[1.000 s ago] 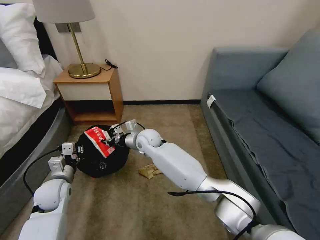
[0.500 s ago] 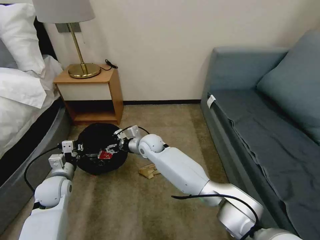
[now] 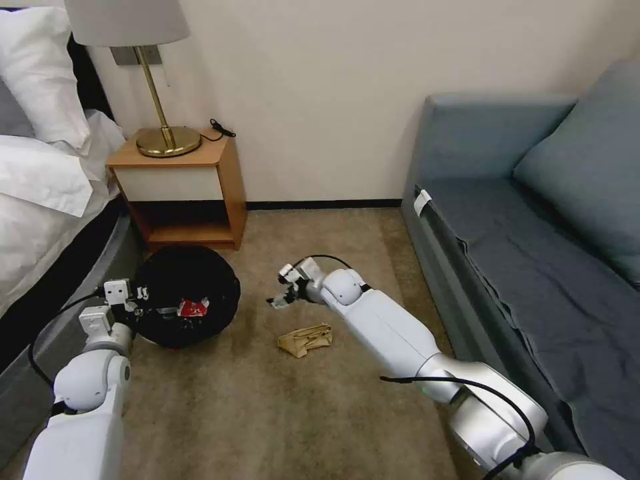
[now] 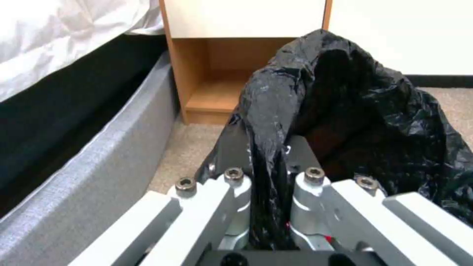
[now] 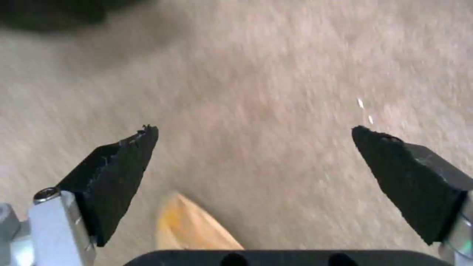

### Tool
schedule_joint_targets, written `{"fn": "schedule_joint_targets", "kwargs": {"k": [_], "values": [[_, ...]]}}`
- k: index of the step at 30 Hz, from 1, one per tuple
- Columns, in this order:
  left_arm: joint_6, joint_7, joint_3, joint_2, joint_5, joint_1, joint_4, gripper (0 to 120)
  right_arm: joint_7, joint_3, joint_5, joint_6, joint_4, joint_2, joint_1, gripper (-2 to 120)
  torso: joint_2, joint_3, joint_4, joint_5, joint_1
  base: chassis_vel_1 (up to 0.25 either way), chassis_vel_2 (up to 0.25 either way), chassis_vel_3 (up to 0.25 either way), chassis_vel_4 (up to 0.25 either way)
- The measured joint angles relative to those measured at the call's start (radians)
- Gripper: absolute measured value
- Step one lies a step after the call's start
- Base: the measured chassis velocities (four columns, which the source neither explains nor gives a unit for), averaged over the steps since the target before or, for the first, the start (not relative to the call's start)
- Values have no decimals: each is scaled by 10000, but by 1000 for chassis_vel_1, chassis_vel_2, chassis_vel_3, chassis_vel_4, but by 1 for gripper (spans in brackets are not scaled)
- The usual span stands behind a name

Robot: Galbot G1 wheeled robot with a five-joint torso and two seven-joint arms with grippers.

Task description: Pick up the trash bin, then pick up the garbage on the floor and place it into the trash bin.

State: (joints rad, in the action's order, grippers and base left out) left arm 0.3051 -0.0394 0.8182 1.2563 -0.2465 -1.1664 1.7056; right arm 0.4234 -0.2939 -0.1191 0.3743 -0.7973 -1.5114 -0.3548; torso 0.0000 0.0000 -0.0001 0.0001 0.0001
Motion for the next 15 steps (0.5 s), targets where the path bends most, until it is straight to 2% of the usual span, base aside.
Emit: {"fn": "schedule_joint_targets", "kwargs": {"k": [5,15], "values": [[-1,0,12,-2,-10,1,0,5,299,388,909,-507,762,-177,-231,100,0,0,1,0,-1,0,0,0,0],[-48,12,36,-14,-83,-39,-26,5,603,714,1715,-755,1229,-357,-746,100,0,-1,2,-1,-1,0,0,0,0]]}}
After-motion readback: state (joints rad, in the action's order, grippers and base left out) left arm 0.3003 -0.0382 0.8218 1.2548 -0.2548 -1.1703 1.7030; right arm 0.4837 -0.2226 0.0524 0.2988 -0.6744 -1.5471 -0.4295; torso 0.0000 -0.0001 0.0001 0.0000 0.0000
